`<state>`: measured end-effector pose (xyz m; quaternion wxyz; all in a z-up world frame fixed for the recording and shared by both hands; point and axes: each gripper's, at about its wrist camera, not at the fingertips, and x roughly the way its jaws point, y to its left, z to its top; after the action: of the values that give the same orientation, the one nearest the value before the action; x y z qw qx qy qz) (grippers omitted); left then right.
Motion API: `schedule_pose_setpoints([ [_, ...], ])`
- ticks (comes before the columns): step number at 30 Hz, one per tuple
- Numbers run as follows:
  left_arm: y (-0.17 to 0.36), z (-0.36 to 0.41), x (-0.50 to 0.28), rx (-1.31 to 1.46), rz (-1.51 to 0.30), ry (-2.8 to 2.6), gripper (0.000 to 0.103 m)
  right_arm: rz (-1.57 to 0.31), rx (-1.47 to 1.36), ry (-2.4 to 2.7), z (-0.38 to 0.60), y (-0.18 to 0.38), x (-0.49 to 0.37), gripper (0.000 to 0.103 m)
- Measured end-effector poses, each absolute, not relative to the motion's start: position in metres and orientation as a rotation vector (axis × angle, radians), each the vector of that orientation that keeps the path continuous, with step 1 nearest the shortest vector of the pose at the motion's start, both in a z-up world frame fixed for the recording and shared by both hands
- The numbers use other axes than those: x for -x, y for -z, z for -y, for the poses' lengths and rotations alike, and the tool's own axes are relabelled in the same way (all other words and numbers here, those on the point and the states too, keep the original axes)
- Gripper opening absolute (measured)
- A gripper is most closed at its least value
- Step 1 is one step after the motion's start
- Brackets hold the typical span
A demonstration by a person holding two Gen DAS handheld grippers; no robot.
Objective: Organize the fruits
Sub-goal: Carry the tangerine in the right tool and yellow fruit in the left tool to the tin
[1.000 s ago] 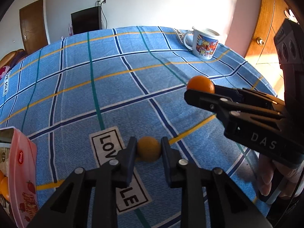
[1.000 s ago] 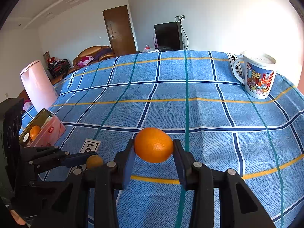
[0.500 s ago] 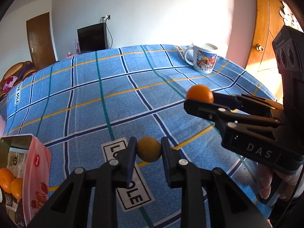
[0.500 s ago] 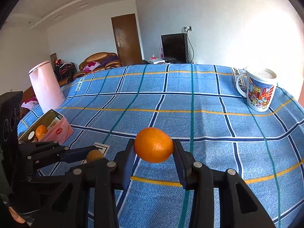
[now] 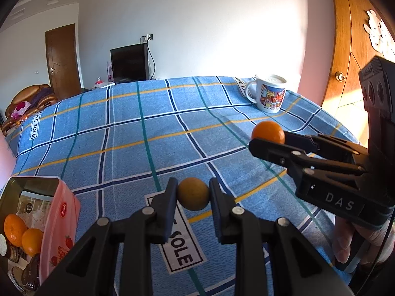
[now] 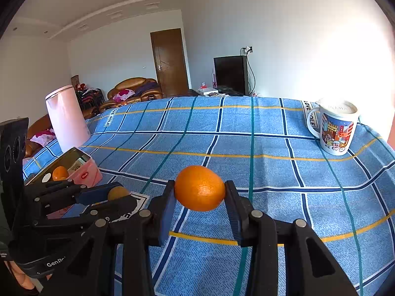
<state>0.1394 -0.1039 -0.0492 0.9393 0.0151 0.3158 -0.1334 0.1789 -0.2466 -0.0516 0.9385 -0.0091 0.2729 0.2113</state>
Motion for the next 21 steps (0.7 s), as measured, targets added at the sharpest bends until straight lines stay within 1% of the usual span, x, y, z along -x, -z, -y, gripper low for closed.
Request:
schedule_pose_setpoints([
  [21,0.04,0.096,-0.125,-0.017,-0.549,0.241,0.027,-0.485,0.025,-0.441,0.248,0.046,-0.166,0.041],
])
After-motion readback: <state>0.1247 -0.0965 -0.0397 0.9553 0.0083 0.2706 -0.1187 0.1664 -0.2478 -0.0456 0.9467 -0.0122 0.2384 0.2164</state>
